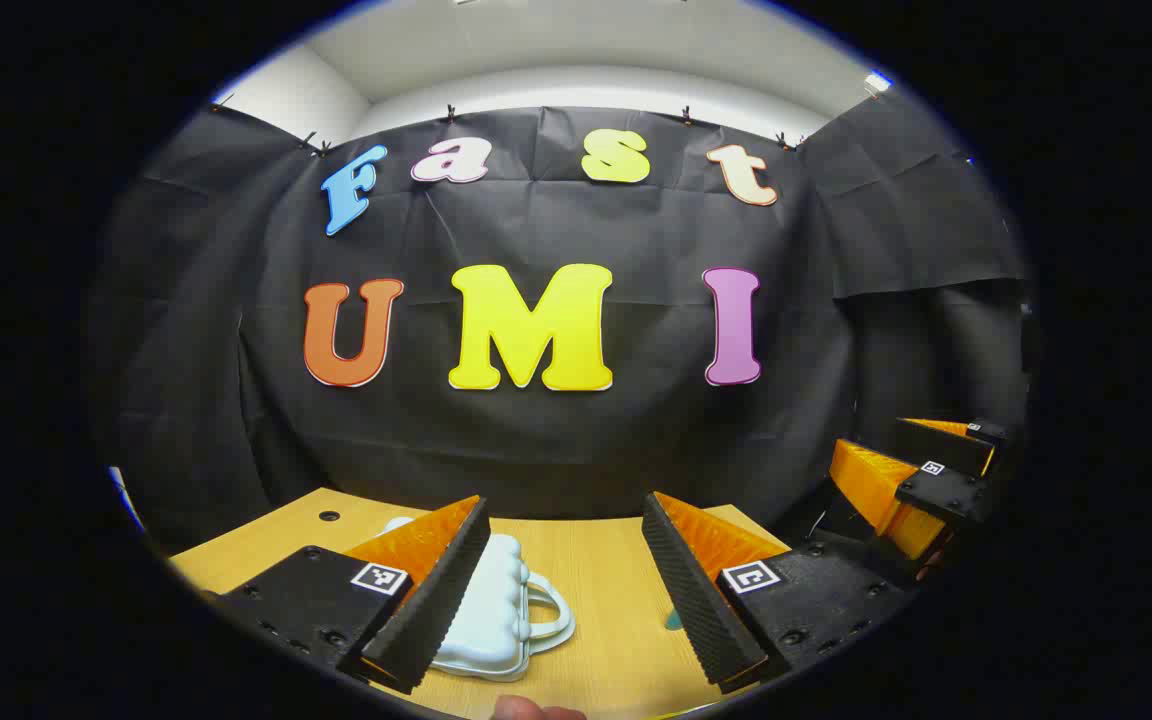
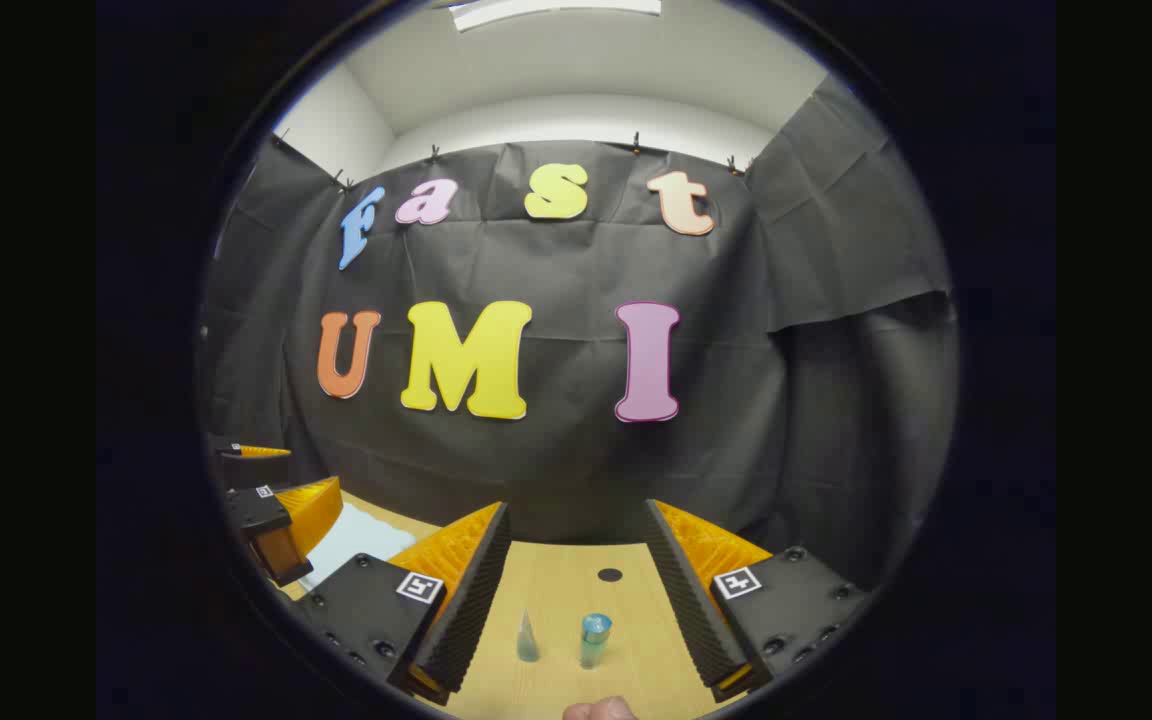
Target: First open the suitcase, pack the skin care products into it, and then close the suitcase.
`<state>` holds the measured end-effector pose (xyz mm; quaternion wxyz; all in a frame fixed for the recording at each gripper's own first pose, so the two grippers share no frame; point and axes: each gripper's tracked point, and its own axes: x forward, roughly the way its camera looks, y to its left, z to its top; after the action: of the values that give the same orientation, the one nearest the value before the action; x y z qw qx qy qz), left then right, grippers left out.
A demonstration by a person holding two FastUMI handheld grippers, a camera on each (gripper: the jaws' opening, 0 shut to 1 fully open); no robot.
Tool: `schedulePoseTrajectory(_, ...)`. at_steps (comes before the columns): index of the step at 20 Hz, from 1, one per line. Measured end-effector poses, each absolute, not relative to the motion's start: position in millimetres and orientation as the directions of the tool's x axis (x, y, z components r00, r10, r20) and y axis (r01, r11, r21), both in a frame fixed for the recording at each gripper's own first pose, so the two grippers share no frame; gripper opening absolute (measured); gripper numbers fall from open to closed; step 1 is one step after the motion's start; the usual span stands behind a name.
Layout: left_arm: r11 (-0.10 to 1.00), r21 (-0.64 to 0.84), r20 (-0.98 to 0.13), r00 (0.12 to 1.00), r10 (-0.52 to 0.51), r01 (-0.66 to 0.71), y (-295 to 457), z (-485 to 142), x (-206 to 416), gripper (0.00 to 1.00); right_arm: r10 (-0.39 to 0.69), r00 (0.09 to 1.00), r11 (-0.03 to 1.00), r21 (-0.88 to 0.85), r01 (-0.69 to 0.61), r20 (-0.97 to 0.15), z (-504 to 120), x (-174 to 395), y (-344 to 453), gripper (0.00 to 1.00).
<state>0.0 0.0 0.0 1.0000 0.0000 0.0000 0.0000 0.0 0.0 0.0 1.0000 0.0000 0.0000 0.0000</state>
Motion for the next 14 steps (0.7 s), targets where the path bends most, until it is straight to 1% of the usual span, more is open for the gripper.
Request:
schedulePoseTrajectory(6,1.0,0.014,-0.008,1.0,0.017,-0.017,3.1,-3.0,3.5,0.98,0.018,1.0,1.0,-0.005,-0.018,-0.008,-3.7,4.9,4.1,0.79)
schedulePoseTrajectory(8,1.0,0.017,-0.011,1.0,0.013,-0.013,1.5,-4.5,4.6,0.98,0.022,1.0,1.0,-0.005,-0.022,-0.01,-5.3,5.0,5.0,0.78)
schedulePoseTrajectory(9,1.0,0.021,-0.014,1.0,0.009,-0.009,0.0,-5.1,4.7,0.98,0.024,1.0,1.0,-0.005,-0.024,-0.015,-6.7,4.9,4.6,0.8)
schedulePoseTrajectory(14,0.999,0.039,-0.024,1.0,0.004,-0.004,-3.7,-8.8,4.8,0.98,0.017,0.999,1.0,-0.002,-0.017,-0.031,-11.4,4.2,-2.3,0.79)
